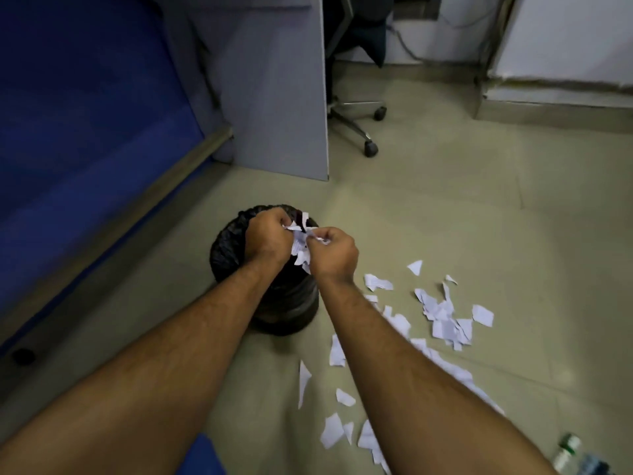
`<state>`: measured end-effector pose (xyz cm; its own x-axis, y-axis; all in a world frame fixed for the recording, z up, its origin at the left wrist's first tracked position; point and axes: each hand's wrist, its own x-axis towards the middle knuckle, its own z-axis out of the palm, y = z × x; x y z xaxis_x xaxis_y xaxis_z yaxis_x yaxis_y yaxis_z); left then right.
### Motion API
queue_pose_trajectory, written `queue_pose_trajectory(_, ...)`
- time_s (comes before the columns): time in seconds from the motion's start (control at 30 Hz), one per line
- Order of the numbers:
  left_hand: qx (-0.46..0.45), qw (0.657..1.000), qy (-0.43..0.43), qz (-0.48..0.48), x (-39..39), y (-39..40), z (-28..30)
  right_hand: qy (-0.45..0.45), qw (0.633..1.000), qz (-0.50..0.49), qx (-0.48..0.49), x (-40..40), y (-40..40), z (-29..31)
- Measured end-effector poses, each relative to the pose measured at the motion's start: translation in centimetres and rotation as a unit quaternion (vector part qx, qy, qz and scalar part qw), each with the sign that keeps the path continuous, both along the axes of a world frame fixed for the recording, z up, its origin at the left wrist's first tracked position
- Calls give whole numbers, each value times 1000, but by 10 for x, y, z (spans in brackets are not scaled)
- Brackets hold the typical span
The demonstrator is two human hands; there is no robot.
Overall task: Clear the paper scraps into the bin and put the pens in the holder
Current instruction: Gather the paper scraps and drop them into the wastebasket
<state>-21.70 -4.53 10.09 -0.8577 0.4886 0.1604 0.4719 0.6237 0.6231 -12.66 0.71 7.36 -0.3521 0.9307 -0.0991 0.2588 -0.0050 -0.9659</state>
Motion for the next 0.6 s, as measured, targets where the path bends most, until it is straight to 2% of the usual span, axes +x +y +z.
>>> queue_pose_trajectory(0.2,-30,998,-56,31,-37,-22,-31,-103,985,124,63,-41,-15,-13)
queue_pose_trajectory(0.33,-92,991,-92,15,-49,-27,-44,-194,949,216,123,-57,-23,-15)
queue_pose_trajectory(0.4,-125,989,-79,7,-52,-28,-44,-239,930,240,142,-59,-23,-12)
queue_pose_trajectory(0.5,-141,988,-58,-8,-52,-31,-41,-237,935,230,130,-56,-19,-11)
queue_pose_trajectory(0.6,-111,992,-57,-25,-47,-27,-30,-172,963,170,122,-49,-16,-5)
